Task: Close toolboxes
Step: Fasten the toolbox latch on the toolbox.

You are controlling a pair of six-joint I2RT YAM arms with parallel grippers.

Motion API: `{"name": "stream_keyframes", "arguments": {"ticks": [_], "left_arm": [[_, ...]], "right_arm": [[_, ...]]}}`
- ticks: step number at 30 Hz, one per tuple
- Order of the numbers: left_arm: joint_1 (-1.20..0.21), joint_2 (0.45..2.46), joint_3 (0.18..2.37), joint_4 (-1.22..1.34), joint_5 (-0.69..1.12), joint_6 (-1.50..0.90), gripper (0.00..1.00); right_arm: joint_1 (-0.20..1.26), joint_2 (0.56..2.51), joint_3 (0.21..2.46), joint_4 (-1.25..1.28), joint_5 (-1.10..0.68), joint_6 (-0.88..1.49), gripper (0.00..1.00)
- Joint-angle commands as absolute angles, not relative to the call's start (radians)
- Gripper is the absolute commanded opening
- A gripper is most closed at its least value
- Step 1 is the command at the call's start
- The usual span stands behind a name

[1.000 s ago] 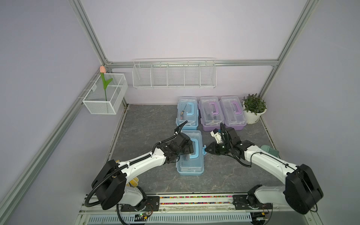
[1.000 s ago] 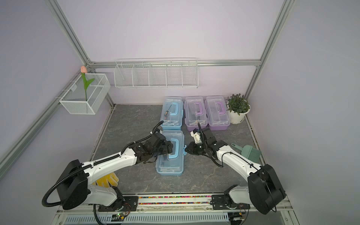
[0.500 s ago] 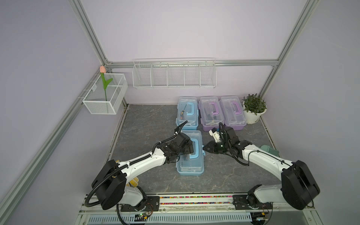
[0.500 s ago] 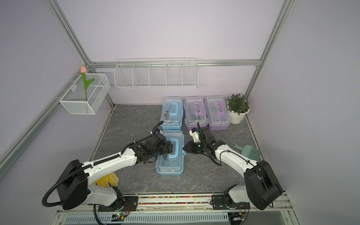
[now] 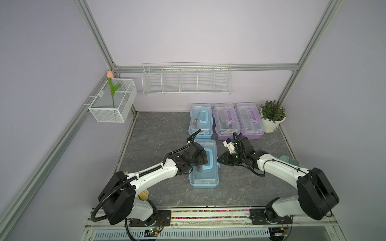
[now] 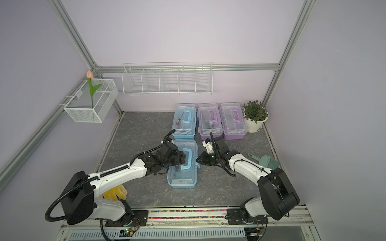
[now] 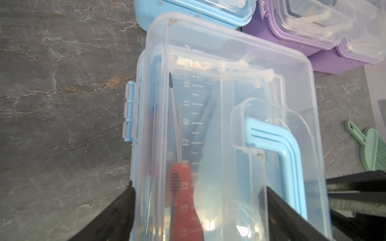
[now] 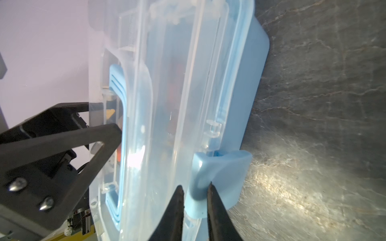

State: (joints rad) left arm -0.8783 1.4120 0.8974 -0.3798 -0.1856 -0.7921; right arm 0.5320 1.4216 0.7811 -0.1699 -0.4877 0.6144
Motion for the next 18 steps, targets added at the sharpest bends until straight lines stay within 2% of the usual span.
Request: {"name": "stream_keyframes", "arguments": {"ticks": [1,18], "left_arm": [[-0.898,1.466,0.840,-0.539,-0.122,-0.778,0.91],[-0.898,1.463,0.846,-0.548,-0.126,-0.775,0.91]], "right_arm": [[0.543,1.435,0.772,-0.147,-0.506,0.626,0.23],[0.522,1.439,0.765,-0.149,-0.508,0.626,0.20]]}}
